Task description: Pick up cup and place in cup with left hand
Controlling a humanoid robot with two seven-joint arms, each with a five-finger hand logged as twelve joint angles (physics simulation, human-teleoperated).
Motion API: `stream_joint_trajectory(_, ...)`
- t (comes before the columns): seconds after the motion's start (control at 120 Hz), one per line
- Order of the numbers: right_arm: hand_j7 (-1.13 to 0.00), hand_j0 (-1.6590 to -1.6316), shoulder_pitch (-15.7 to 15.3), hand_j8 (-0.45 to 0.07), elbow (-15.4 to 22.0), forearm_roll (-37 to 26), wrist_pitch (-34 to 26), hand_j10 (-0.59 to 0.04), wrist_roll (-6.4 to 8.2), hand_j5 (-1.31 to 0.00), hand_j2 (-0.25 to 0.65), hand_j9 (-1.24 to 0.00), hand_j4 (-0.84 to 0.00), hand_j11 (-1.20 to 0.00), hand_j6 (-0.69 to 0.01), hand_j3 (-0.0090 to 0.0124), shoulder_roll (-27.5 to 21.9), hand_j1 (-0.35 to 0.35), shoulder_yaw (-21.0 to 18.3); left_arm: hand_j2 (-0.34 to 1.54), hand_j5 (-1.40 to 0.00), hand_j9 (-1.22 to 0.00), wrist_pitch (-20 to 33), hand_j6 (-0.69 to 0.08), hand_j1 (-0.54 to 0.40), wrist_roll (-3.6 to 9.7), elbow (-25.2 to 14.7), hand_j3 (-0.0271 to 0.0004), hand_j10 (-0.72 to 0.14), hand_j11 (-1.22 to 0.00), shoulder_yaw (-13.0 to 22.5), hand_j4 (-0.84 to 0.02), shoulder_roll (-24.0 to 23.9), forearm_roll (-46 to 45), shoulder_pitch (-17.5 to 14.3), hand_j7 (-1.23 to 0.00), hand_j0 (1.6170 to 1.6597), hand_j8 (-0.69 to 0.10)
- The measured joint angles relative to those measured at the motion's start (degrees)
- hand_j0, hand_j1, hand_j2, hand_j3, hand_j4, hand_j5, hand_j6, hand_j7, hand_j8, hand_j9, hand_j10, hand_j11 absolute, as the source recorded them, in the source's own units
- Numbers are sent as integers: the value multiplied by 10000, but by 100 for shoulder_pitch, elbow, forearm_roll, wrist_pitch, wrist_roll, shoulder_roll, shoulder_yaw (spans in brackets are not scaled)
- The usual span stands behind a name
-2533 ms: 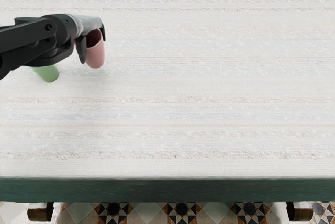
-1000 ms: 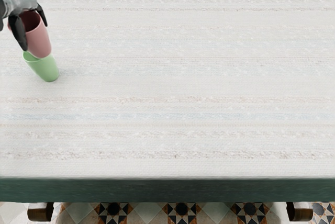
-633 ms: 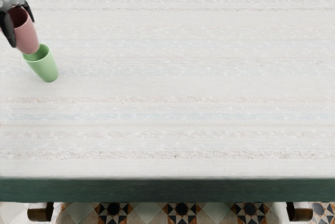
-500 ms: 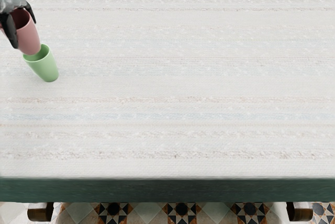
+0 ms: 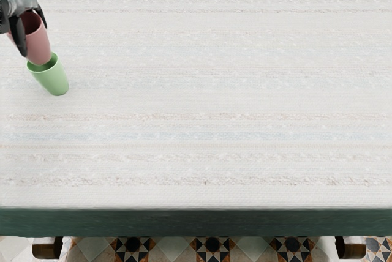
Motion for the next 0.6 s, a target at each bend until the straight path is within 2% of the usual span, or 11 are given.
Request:
stream_joint_trajectory(0.258,-310,-16581,0,-239,-3,0,0,-239,0,-310,-49,-310,-239,-310,-239,0,0,-3204,0,537,-5825,-6035,7,-3410,-609,0,238,0,-4409,-6033,124,-4558,-155,-7,13,-5936,16540,-3447)
stream_joint_trajectory(0.6,-311,-16581,0,-239,0,0,0,-239,0,-311,-49,-311,-240,-311,-240,0,0,-3203,4,755,-5816,-5987,6,-3327,-723,0,288,0,-4374,-5984,184,-4501,-150,-15,130,-5912,16543,-3379)
